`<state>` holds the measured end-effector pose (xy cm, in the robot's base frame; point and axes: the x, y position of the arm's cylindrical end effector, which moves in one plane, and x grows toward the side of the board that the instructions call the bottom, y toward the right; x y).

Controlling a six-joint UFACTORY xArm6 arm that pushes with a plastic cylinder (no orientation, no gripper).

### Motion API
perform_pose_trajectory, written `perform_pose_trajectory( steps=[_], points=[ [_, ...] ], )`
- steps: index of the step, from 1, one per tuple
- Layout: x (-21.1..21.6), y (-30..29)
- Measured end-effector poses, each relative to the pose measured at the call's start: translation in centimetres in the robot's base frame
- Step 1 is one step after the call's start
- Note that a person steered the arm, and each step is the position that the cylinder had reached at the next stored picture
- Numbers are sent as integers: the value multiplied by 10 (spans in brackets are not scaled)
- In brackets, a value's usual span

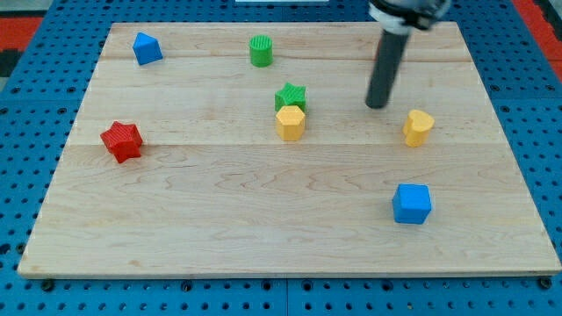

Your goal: Move the yellow hexagon to the bottom left of the board

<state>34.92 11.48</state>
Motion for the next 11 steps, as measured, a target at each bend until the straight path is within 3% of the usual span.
perform_pose_trajectory(
  steps=[2, 3, 4, 6, 7, 11],
  points=[
    [-16, -118],
    [32, -131],
    [36, -144],
    [-8, -128],
    [26, -89],
    [148, -158]
  ],
)
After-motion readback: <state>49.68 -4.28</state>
